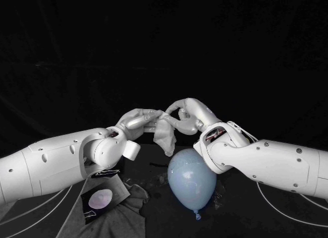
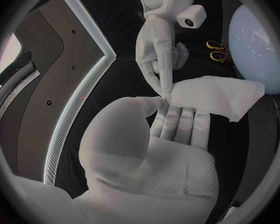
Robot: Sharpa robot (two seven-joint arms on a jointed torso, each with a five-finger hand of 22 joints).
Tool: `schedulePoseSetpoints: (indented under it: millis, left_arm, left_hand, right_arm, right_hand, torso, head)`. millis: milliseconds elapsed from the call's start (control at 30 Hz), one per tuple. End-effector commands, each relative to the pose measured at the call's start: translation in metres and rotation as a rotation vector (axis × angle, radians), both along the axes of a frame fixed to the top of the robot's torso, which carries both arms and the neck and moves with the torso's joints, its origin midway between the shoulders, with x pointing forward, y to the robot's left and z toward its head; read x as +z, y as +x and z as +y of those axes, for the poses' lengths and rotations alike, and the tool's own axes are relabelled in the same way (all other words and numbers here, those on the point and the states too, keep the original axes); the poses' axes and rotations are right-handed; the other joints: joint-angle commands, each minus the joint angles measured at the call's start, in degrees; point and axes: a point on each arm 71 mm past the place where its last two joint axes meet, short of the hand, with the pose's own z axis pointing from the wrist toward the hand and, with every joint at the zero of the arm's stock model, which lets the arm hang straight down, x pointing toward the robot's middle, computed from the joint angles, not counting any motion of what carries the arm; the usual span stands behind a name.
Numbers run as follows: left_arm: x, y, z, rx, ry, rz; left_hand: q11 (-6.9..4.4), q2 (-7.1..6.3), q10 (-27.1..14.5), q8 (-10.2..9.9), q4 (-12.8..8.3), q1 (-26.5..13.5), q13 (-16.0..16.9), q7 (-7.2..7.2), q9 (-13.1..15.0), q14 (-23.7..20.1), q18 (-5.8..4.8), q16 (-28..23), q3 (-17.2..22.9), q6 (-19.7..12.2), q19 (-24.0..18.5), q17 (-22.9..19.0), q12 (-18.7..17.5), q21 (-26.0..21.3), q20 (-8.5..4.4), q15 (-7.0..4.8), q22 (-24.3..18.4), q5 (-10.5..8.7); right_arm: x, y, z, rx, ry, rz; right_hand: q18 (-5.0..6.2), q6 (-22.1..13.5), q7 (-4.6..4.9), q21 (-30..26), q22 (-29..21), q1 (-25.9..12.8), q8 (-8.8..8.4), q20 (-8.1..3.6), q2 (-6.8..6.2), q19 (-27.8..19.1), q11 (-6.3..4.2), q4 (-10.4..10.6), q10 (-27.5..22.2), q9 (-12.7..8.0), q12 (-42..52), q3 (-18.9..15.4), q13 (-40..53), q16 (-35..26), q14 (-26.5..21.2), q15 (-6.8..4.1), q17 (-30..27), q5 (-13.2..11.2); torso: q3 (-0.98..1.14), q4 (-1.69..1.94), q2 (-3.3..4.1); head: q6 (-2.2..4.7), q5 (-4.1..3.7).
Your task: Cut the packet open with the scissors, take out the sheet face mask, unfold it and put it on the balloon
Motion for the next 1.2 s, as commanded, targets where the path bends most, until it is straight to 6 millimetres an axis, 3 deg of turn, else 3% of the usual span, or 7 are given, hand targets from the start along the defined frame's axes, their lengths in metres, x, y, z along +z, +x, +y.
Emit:
schedulePoseSetpoints:
  millis: [33, 900, 1200]
  left_arm:
    - [0.005, -0.001, -0.004, -0.017, -0.012, -0.023]
    - [0.005, 0.000, 0.000, 0.011, 0.017, -0.042]
    - [0.005, -0.002, -0.003, 0.005, 0.037, -0.061]
  left_hand:
    - [-0.02, -0.12, 0.2, 0.2, 0.0, -0.5, 0.0, 0.07, 0.1, -0.3, 0.87, -0.2, 0.1, 0.1, -0.3, -0.1, -0.1, -0.2, 0.04, 0.19, -0.1, 0.15]
    - [-0.38, -0.11, 0.8, 0.5, -0.9, -0.2, 0.0, -0.36, 0.3, 0.0, 0.92, -0.1, 0.6, 0.6, -0.4, 0.0, 0.0, -0.2, -0.01, -0.03, 0.0, 0.17]
    - [-0.74, -0.46, 2.2, 1.2, -1.5, 0.0, 0.1, -0.55, 0.8, 1.1, 0.95, 0.4, 1.6, 1.6, -0.1, 0.2, 0.3, 0.1, -0.23, -0.41, 0.1, 0.17]
  right_arm:
    - [0.000, -0.003, 0.002, 0.022, 0.002, -0.028]
    - [-0.002, -0.005, -0.008, 0.035, 0.018, 0.018]
    - [0.000, -0.006, -0.009, 0.020, 0.022, -0.008]
  right_hand:
    - [-1.07, 2.1, -1.32, 0.5, 11.5, 1.8, 2.32, -0.18, 1.23, 0.5, 0.02, -1.9, 0.4, 1.6, 0.5, 2.3, 6.3, 0.2, 6.0, -0.35, 15.0, 0.1]
    - [-1.06, 2.1, -1.38, 0.5, 11.4, 1.4, 2.61, -0.32, 1.33, 0.5, -0.04, -1.8, 0.3, 1.8, 0.0, 2.7, 6.0, 0.2, 6.0, -0.42, 15.0, 0.1]
    - [-1.27, 2.8, -1.76, 1.5, 11.7, 1.1, 3.49, -0.56, 0.97, 0.9, -0.35, -2.3, 1.2, 2.3, 1.2, 3.0, 7.0, 0.2, 6.0, -0.58, 15.0, 0.1]
  torso:
    - [-0.01, 0.01, 0.02]
    - [0.00, 0.00, 0.02]
    - [-0.04, 0.04, 0.03]
  head:
    - [-0.06, 0.02]
    - [-0.04, 0.19]
    - [-0.13, 0.15]
